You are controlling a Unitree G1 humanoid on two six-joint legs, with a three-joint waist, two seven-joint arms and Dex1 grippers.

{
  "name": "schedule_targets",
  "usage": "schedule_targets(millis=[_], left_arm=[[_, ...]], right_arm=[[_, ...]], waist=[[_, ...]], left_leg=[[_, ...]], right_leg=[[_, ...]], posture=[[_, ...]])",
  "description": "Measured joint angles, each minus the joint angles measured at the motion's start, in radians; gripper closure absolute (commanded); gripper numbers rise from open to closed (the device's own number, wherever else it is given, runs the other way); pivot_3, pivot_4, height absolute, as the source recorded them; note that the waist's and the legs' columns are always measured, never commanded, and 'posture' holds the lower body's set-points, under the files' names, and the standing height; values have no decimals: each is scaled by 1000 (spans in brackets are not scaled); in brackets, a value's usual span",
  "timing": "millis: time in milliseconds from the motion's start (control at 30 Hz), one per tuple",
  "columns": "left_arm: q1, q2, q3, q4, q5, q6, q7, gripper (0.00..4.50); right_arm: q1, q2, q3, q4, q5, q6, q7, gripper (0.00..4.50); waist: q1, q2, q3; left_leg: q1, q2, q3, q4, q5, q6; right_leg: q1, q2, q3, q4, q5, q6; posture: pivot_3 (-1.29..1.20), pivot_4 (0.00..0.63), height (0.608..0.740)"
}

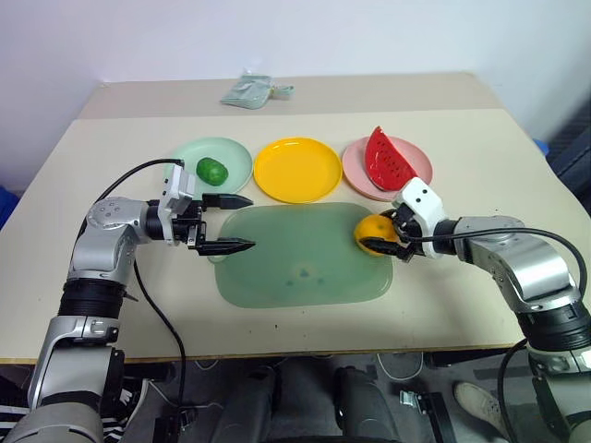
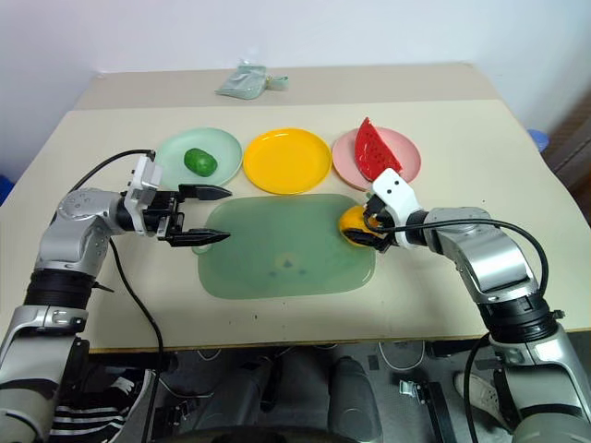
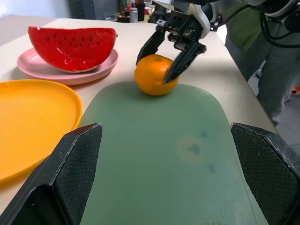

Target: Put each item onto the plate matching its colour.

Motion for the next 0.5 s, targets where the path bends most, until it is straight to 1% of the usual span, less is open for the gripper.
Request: schedule_targets(millis=[100, 133, 200, 300, 367, 433, 500], left_arm=[[3, 1, 3, 0, 0, -8, 7, 0], [5, 2, 5, 0, 0, -9, 14, 0], [6, 0, 8, 0, 0, -14, 30, 0], [4, -11, 19, 3, -1, -24, 69, 0], [0, -24, 35, 20, 5, -52, 109, 0], [-13, -31, 43, 46, 17, -74, 152, 0], [-17, -34, 47, 57, 24, -89, 181, 0]], right_arm=[[-3, -3, 7, 1, -9, -13, 17, 1369], [-18, 19, 5, 15, -7, -8, 11, 1369], [-58, 84, -9, 48, 9, -6, -8, 1369], [-159, 165, -29, 81, 20, -17, -39, 1369], [-241, 216, -29, 119, 5, -64, -62, 1369], [-307, 272, -5, 183, -33, -123, -84, 1369], [-365, 350, 32, 290, -76, -185, -106, 1369]], waist=[[2, 0, 0], [-1, 0, 0], [-6, 0, 0], [-6, 0, 0], [-4, 0, 0], [-3, 0, 0], [-5, 0, 0]], left_leg=[[0, 1, 0, 0, 0, 0], [0, 1, 0, 0, 0, 0], [0, 2, 1, 0, 0, 0], [-1, 3, 2, -1, 1, -1], [0, 3, 1, -1, 1, -2], [0, 3, 1, -1, 1, -2], [0, 3, 2, -2, 1, -2]], right_leg=[[0, 1, 0, 0, 0, 0], [0, 1, 0, 0, 1, -1], [-1, 2, 1, 0, 1, -2], [-3, 2, 1, 1, 1, -2], [-3, 3, 1, 1, 2, -2], [-3, 3, 1, 1, 2, -2], [-3, 3, 1, 1, 2, -2]], posture=[[0, 150, 740], [0, 150, 740], [0, 150, 740], [0, 150, 740], [0, 150, 740], [0, 150, 740], [0, 150, 740]])
